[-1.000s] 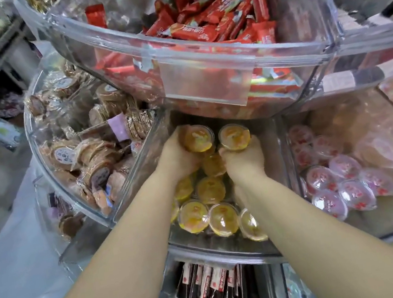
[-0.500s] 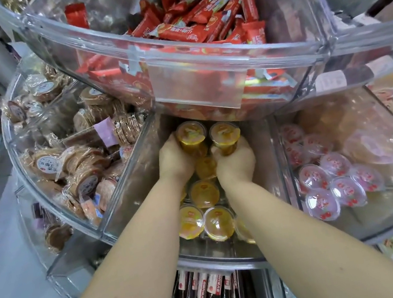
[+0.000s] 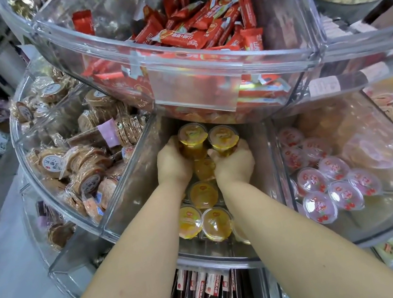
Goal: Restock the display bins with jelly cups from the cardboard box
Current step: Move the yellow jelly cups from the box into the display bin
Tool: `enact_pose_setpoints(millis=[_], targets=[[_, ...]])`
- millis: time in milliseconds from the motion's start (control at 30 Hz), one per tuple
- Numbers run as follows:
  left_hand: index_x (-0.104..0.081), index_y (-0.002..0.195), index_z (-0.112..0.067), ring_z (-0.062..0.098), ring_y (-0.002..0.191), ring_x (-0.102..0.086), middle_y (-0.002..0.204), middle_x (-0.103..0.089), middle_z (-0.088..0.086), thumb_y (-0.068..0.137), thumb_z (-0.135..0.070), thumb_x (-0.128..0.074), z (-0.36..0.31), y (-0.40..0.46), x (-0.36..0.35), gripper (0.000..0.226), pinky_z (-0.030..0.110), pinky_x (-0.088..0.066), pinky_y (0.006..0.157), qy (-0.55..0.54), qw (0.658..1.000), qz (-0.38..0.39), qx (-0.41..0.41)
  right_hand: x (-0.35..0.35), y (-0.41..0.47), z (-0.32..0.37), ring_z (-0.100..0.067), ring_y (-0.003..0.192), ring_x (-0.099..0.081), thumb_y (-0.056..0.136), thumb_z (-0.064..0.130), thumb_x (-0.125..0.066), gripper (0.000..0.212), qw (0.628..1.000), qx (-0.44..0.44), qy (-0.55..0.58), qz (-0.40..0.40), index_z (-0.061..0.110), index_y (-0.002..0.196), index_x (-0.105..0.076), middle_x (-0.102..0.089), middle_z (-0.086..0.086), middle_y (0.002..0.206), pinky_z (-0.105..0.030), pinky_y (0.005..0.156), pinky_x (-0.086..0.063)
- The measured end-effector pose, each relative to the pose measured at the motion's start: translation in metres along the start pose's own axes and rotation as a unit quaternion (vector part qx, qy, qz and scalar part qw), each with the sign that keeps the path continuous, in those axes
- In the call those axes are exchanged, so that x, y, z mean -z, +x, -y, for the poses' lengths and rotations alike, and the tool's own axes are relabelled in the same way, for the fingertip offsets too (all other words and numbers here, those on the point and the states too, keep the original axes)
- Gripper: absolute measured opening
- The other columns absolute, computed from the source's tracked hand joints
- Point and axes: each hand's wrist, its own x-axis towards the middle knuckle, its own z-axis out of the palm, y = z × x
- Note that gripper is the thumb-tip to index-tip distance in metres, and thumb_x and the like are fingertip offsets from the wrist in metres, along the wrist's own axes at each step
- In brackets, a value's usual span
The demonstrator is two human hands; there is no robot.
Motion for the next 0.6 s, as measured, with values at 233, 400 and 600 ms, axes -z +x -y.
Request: enact_pose_setpoints(millis=[233, 400, 600], targets=[[-0.058, 0.114, -0.008, 0.033, 0.107, -0.058, 0.112, -0.065, 0.015, 0.085, -0.008, -0.057, -0.001, -0.002, 0.005, 0.029, 0.025, -0.037, 0.079, 0.024, 0.999, 0.018, -0.013, 0.002, 0.001, 0.0, -0.03, 0.108, -0.059, 0.077, 0.021, -0.074, 0.044, 0.998, -0.032, 0.014, 0.047, 0.01, 0.115, -0.055, -0.064, -0.009, 0.113, -0.039, 0.092, -0.047], [-0.059, 0.114, -0.011, 0.03, 0.105, -0.06, 0.109, -0.066, 0.011, 0.081, -0.007, -0.057, -0.012, -0.015, 0.032, 0.033, 0.032, -0.047, 0.083, 0.035, 0.992, 0.113, 0.031, 0.028, -0.018, 0.002, -0.025, 0.085, -0.06, 0.083, 0.004, -0.058, 0.027, 0.988, -0.054, 0.023, 0.14, 0.003, 0.11, -0.057, -0.061, -0.012, 0.098, -0.038, 0.081, -0.054], [-0.061, 0.108, -0.029, 0.004, 0.096, -0.065, 0.11, -0.068, -0.009, 0.085, -0.007, -0.064, -0.001, -0.105, 0.11, 0.032, 0.018, -0.051, 0.085, -0.224, 0.969, 0.103, -0.027, 0.064, -0.096, 0.025, -0.015, 0.093, -0.059, 0.084, 0.003, -0.06, 0.029, 0.955, -0.014, 0.179, 0.237, 0.018, 0.109, -0.06, -0.062, -0.001, 0.101, -0.028, 0.081, -0.048]])
